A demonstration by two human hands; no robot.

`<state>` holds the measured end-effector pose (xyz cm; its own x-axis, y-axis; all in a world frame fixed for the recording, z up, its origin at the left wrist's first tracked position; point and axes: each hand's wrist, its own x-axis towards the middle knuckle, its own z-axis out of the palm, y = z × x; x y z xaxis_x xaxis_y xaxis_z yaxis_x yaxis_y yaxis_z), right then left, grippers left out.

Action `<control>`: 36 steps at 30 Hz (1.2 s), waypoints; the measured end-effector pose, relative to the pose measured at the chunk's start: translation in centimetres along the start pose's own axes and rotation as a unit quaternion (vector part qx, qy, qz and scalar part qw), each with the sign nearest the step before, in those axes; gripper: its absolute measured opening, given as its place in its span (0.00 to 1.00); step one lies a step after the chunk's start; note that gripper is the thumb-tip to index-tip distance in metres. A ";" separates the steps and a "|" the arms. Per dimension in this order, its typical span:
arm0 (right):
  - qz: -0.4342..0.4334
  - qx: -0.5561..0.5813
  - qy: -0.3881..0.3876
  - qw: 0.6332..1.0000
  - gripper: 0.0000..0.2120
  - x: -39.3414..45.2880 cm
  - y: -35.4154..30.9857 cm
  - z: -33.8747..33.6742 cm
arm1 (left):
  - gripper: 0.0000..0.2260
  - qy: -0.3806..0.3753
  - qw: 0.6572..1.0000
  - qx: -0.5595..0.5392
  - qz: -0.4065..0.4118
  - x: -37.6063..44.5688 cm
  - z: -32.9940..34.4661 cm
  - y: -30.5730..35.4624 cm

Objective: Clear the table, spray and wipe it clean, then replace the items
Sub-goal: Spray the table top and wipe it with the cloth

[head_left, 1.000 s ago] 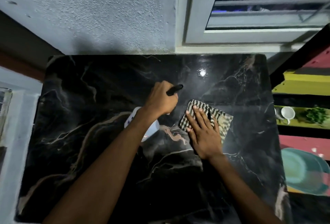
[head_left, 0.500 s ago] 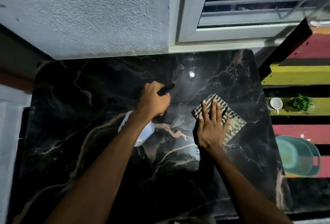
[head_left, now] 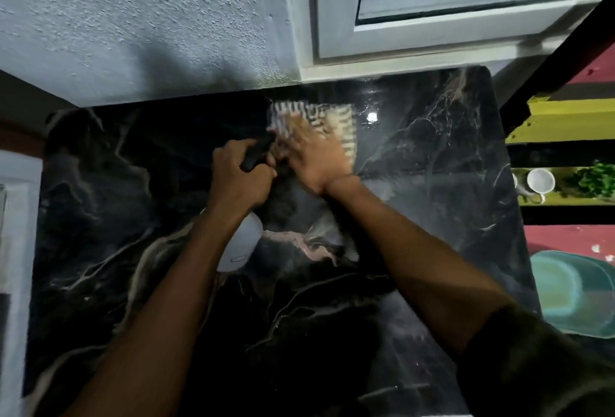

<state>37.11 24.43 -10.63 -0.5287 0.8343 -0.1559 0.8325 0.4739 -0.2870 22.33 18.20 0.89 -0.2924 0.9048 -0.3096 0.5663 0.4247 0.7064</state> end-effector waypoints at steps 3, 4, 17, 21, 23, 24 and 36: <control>0.165 -0.005 0.025 0.986 0.28 -3.0 10.0 -2.6 | 0.08 -0.016 1.000 -0.013 0.003 -0.5 1.9 0.8; 0.220 0.002 0.031 0.975 0.29 -4.7 13.4 -3.5 | 0.08 -0.023 1.000 -0.017 0.008 -0.6 2.6 1.2; 0.101 0.015 -0.006 0.995 0.31 0.5 1.3 -0.9 | 0.07 -0.028 0.999 0.001 0.022 -0.4 4.8 4.7; -0.045 0.002 -0.041 0.998 0.30 2.5 -0.9 -1.1 | 0.06 0.000 1.000 0.020 0.001 0.0 4.2 4.6; -0.067 -0.032 -0.032 0.997 0.28 2.3 0.9 -1.2 | 0.06 -0.001 1.000 0.016 -0.001 0.1 4.1 4.5; -0.053 -0.025 -0.015 0.998 0.27 1.9 2.4 -1.5 | 0.05 -0.002 1.000 0.016 0.001 0.1 4.2 4.6; 0.234 0.010 0.050 0.971 0.27 -9.4 23.0 -5.5 | 0.07 -0.069 0.997 -0.002 0.024 -1.6 10.2 8.1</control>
<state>62.12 29.07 -10.55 -0.0741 0.9804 -0.1823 0.9736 0.0316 -0.2259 35.24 20.57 0.63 -0.1558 0.9197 -0.3603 0.5741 0.3811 0.7247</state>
